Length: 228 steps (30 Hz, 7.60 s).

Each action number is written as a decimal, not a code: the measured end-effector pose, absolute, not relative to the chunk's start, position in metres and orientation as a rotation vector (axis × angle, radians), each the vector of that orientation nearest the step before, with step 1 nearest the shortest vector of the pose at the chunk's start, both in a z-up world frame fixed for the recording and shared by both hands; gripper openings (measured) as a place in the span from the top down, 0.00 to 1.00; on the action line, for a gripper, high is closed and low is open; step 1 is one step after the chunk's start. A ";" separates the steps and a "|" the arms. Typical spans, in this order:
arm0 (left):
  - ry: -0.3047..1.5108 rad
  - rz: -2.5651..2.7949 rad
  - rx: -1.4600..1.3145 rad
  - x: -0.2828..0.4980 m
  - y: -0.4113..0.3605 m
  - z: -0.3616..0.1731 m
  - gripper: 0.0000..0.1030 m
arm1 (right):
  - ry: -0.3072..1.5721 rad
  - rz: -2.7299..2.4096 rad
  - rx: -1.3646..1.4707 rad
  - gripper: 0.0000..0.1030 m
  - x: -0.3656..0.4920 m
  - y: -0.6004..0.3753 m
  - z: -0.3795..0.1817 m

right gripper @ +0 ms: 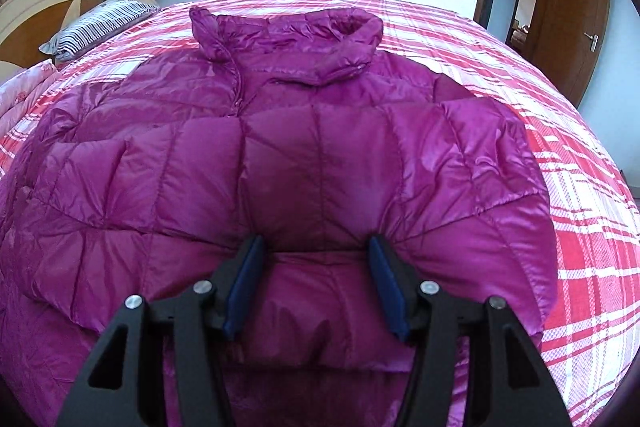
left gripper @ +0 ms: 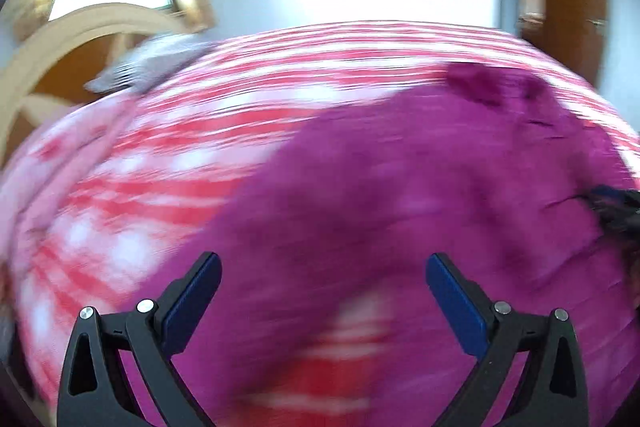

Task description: Fold large clothes

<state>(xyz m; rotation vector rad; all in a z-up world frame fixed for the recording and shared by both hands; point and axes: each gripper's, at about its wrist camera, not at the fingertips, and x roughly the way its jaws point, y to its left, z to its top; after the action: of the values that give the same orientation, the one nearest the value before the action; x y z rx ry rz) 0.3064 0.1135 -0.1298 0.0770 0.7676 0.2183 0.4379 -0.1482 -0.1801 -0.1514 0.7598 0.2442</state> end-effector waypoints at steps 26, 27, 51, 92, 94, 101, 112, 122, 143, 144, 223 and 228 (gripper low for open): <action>0.688 0.398 -0.084 0.253 0.234 -0.122 0.87 | 0.738 0.218 -0.188 0.41 0.433 -0.145 -0.180; 0.670 0.402 -0.073 0.255 0.236 -0.112 0.87 | 0.737 0.218 -0.187 0.41 0.433 -0.145 -0.180; 0.455 -0.208 0.230 0.324 -0.046 -0.026 0.87 | 0.733 0.222 -0.167 0.39 0.432 -0.148 -0.180; 0.663 0.046 0.356 0.427 -0.059 -0.173 0.13 | 0.467 0.197 0.051 0.39 0.380 -0.180 -0.086; 0.641 0.040 0.314 0.424 -0.049 -0.168 0.13 | 0.473 0.307 0.060 0.45 0.382 -0.158 -0.080; 0.503 0.011 0.151 0.410 -0.010 -0.114 0.12 | 0.688 0.409 -0.016 0.68 0.423 -0.110 -0.149; 0.821 -0.002 0.075 0.481 0.008 -0.186 0.06 | 0.726 0.401 -0.028 0.67 0.422 -0.109 -0.166; 0.879 -0.016 0.011 0.486 0.015 -0.199 0.01 | 0.756 0.350 -0.103 0.67 0.428 -0.095 -0.177; 0.878 -0.016 0.007 0.484 0.018 -0.198 0.01 | 0.744 0.308 -0.171 0.67 0.428 -0.087 -0.181; 0.878 -0.016 0.007 0.484 0.019 -0.198 0.01 | 0.744 0.307 -0.173 0.67 0.428 -0.086 -0.181; 0.591 0.045 0.002 0.536 0.017 -0.050 0.01 | 0.427 0.372 -0.723 0.90 0.588 -0.107 -0.159; 0.773 0.101 0.128 0.570 0.007 -0.112 0.01 | 0.417 0.371 -0.723 0.90 0.586 -0.108 -0.161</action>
<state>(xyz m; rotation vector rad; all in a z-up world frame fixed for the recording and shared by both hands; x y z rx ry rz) 0.5701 0.0074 -0.1117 0.1283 0.7732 0.1011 0.5860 -0.1075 -0.1612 -0.7235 0.4166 0.3706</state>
